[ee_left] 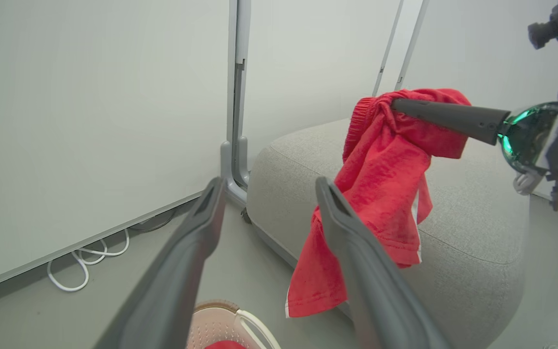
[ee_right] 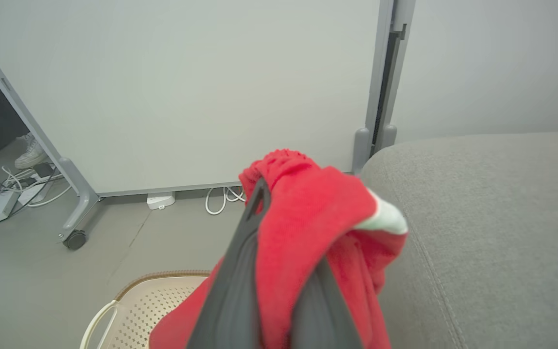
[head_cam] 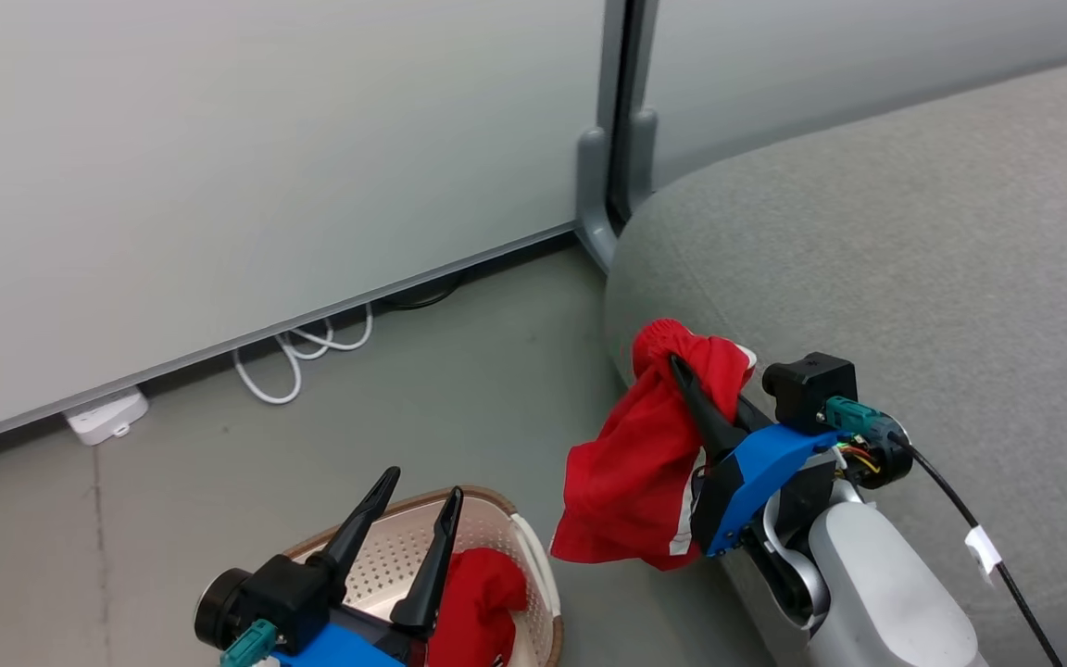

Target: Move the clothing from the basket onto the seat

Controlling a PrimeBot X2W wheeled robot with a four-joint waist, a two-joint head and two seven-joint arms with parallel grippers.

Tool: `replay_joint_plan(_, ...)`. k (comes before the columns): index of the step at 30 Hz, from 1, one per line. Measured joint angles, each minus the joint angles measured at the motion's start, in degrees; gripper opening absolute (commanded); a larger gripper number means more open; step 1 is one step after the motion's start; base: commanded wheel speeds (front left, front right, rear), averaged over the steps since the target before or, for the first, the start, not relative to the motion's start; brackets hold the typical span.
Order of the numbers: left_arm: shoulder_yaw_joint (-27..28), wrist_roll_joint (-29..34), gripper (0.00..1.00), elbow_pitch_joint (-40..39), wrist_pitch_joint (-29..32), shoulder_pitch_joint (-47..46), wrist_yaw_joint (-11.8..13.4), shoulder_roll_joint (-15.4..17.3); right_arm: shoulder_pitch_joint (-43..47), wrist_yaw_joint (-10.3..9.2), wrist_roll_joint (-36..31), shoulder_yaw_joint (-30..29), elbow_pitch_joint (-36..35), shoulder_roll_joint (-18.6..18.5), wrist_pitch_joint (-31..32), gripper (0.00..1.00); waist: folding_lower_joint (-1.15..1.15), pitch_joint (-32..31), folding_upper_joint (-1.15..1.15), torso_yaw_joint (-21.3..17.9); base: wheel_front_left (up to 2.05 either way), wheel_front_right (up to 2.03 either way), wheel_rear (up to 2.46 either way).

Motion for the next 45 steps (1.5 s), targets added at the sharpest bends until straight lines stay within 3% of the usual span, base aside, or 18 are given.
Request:
replay_joint_plan(12, 0.0, 1.1, 1.00, 0.3, 0.0, -0.8, -0.4, 0.5, -0.1, 0.00, 1.4, -0.5, 0.3, 0.0, -1.2, 0.00, 0.00, 1.6, 0.00, -11.7, 0.00, 0.00, 0.00)
replay_joint_plan(18, -0.5, 1.1, 1.00, 0.6, 0.0, -1.5, -0.5, 0.6, 0.0, 0.00, 1.7, -1.4, 0.9, 0.0, -1.7, 0.00, 0.00, 2.4, 0.00, -14.3, 0.00, 0.00, 0.00)
replay_joint_plan(23, -1.1, 1.2, 1.00, 0.5, 0.0, -2.5, -0.5, 0.9, -2.2, 0.00, 2.4, -4.2, 2.1, 0.0, -0.8, 0.00, 0.00, 4.0, 0.00, -13.6, 0.00, 0.00, 0.00)
replay_joint_plan(29, -2.8, 2.2, 1.00, -1.1, 0.1, -5.9, -0.5, 3.3, -17.1, 0.00, 3.9, -14.4, 6.3, -0.6, 2.4, 0.00, -0.01, 9.3, 0.00, -12.0, 0.00, 0.00, 0.00)
replay_joint_plan(34, -6.2, 2.6, 1.00, -3.7, 0.9, -11.3, -0.5, 5.7, -29.3, 0.00, 1.9, -24.7, 10.0, -7.5, 2.2, 0.00, 0.00, 15.4, 0.00, -9.4, 0.00, 0.00, 0.00)
replay_joint_plan(39, -8.8, 2.8, 1.00, -6.0, 1.4, -15.7, -0.5, 8.2, -35.6, 0.00, -1.0, -33.4, 12.3, -14.4, -0.6, 0.00, 0.00, 21.9, 0.00, -5.5, 0.00, 0.00, 0.00)
replay_joint_plan(45, -11.4, 3.3, 1.00, -8.2, 1.5, -19.6, -0.5, 10.4, -35.3, 0.00, -3.5, -41.4, 16.2, -16.2, -4.6, 0.00, 0.01, 29.0, 0.00, -0.8, 0.00, 0.00, 0.00)
